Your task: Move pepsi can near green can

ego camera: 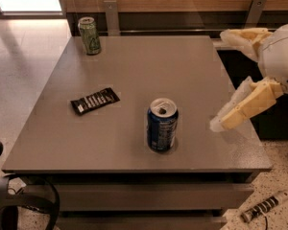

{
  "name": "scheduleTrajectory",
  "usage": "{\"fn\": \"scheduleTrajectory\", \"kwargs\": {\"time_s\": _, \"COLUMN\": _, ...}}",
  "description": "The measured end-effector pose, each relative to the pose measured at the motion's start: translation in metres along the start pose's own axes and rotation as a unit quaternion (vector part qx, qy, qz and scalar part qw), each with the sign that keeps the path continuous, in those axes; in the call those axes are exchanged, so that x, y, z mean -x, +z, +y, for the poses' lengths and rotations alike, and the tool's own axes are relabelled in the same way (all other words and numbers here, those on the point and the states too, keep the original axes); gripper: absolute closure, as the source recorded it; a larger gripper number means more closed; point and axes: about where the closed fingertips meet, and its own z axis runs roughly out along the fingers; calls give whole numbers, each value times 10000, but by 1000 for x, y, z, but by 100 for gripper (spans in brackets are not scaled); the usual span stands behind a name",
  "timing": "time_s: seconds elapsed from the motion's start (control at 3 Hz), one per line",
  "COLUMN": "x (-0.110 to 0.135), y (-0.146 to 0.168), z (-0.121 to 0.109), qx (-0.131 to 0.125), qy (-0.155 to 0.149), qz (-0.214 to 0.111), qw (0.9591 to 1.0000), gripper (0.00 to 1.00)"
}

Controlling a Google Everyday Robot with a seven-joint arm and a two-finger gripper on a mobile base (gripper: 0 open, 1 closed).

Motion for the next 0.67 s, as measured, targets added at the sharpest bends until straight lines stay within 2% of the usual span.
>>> {"fn": "scheduleTrajectory", "kwargs": {"time_s": 0.33, "x": 12, "y": 32, "z": 21, "qx": 474, "qy": 253, "qz": -696, "qw": 9961, "gripper": 0}}
{"fn": "scheduleTrajectory", "kwargs": {"time_s": 0.67, "x": 10, "y": 33, "z": 20, "qx": 470, "qy": 276, "qz": -710, "qw": 9960, "gripper": 0}}
